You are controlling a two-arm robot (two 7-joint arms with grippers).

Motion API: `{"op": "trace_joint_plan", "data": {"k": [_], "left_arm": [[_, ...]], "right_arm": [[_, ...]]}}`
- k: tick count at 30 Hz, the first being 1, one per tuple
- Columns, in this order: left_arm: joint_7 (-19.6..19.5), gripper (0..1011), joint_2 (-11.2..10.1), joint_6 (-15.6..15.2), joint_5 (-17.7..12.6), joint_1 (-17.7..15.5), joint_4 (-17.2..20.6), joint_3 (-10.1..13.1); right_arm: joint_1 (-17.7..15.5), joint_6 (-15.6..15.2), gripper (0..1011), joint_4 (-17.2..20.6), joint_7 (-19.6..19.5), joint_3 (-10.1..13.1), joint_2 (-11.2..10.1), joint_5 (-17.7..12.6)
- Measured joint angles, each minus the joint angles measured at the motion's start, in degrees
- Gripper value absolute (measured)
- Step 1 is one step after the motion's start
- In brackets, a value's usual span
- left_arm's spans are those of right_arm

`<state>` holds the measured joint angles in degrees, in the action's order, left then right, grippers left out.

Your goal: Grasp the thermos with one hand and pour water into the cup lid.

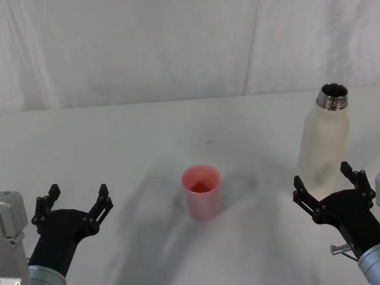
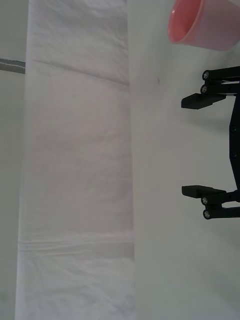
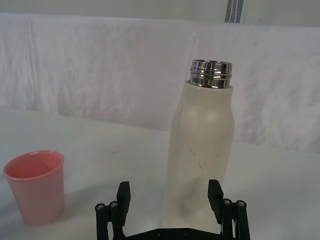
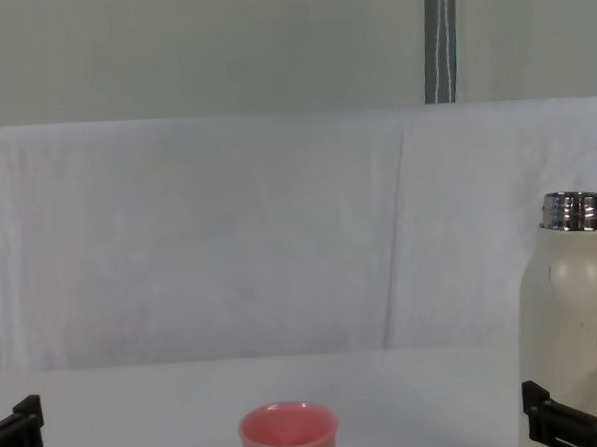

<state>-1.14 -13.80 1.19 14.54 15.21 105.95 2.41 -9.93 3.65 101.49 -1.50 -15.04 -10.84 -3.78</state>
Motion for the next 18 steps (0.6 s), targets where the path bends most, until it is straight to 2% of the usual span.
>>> {"op": "trace_joint_plan", "data": {"k": [18], "left_arm": [[0.0,1001,0.0,0.0,0.0,0.0,0.0,0.0]], "right_arm": [[0.0,0.0,1001,0.0,0.0,0.0,0.0,0.0]]}}
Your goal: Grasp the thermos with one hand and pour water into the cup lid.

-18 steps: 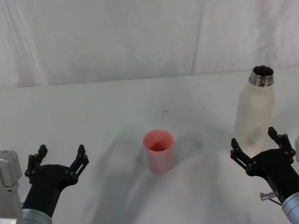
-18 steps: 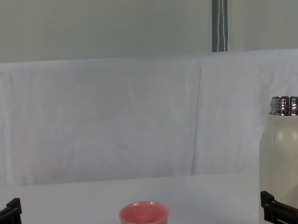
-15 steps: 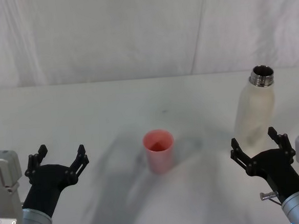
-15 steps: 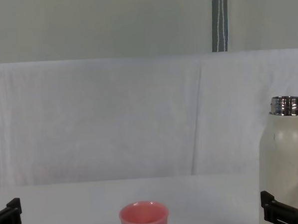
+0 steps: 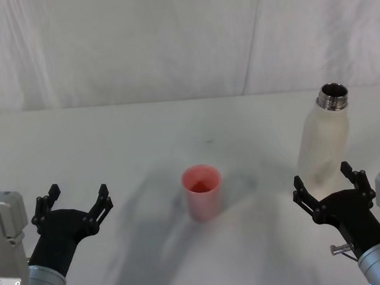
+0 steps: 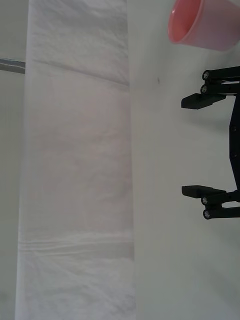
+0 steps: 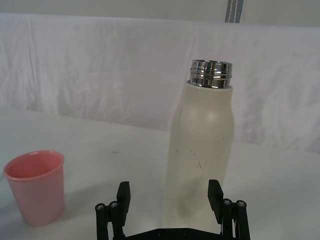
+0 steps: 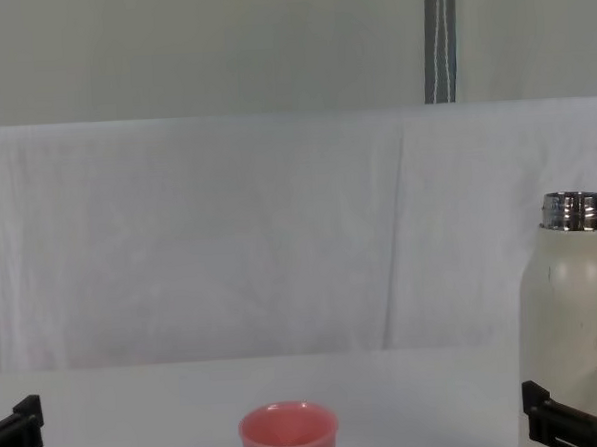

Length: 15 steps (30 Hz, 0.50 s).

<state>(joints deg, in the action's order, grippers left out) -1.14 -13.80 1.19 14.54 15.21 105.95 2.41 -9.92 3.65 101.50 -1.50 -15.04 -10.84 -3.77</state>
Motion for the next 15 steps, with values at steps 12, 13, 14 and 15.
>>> {"op": "trace_joint_plan", "data": {"k": [12,13,14,15], "left_arm": [[0.0,1001,0.0,0.0,0.0,0.0,0.0,0.0],[0.0,1001,0.0,0.0,0.0,0.0,0.0,0.0],[0.0,1001,0.0,0.0,0.0,0.0,0.0,0.0],[0.0,1001,0.0,0.0,0.0,0.0,0.0,0.0]], "right_arm": [[0.0,0.0,1001,0.0,0.0,0.0,0.0,0.0],[0.0,0.0,1001,0.0,0.0,0.0,0.0,0.0],[0.0,0.0,1001,0.0,0.0,0.0,0.0,0.0],[0.0,0.0,1001,0.0,0.0,0.0,0.0,0.0]]}}
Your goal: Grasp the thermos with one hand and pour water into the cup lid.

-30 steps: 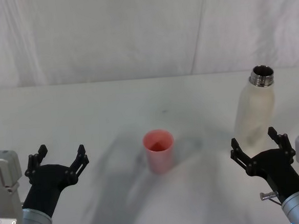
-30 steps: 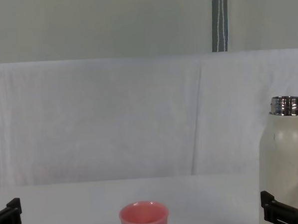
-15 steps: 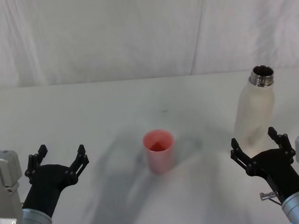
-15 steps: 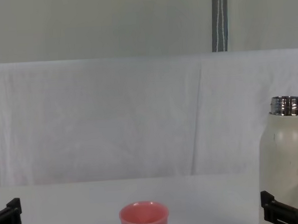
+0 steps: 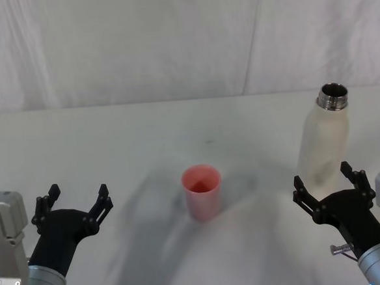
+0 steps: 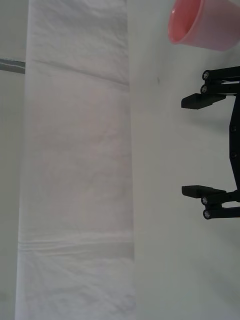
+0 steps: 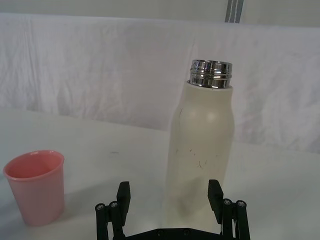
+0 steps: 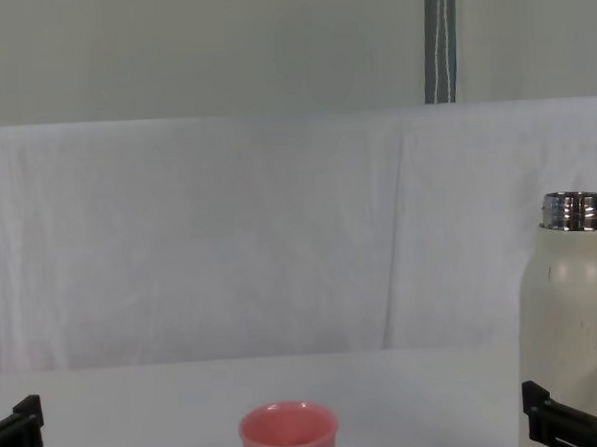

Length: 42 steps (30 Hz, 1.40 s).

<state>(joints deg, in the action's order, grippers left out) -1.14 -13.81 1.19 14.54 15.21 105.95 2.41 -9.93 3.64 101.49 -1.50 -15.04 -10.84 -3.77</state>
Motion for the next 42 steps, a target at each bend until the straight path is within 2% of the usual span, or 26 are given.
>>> {"op": "trace_joint_plan", "data": {"k": [19,31,42], "left_arm": [[0.0,1001,0.0,0.0,0.0,0.0,0.0,0.0],[0.0,1001,0.0,0.0,0.0,0.0,0.0,0.0],[0.0,1001,0.0,0.0,0.0,0.0,0.0,0.0]], "right_arm": [[0.1,0.0,1001,0.0,0.4,0.3,0.2,-0.1],[1.4,-0.3,1001,-1.5,5.1,3.4,1.9,-3.0],[2.5,0.0,1001,-3.2,7.3,5.7,2.6,-2.8]]}}
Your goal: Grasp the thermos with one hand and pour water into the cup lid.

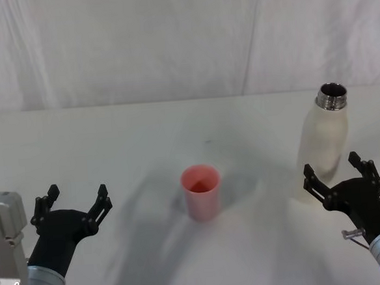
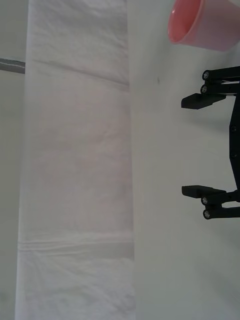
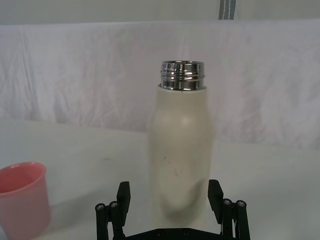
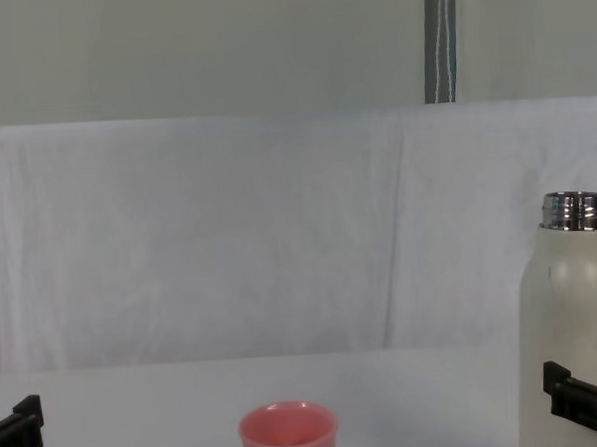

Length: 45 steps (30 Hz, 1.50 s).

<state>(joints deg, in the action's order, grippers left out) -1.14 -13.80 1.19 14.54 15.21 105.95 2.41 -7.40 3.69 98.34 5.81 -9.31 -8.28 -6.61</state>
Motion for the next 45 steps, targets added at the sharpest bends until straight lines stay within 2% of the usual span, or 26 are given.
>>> {"op": "trace_joint_plan", "data": {"k": [19,45], "left_arm": [[0.0,1001,0.0,0.0,0.0,0.0,0.0,0.0],[0.0,1001,0.0,0.0,0.0,0.0,0.0,0.0]], "right_arm": [[4.6,2.5,1001,-7.0,1.9,2.0,2.0,-0.5],[9.6,4.2,1001,-13.2,3.9,1.6,2.7,-2.0]]}}
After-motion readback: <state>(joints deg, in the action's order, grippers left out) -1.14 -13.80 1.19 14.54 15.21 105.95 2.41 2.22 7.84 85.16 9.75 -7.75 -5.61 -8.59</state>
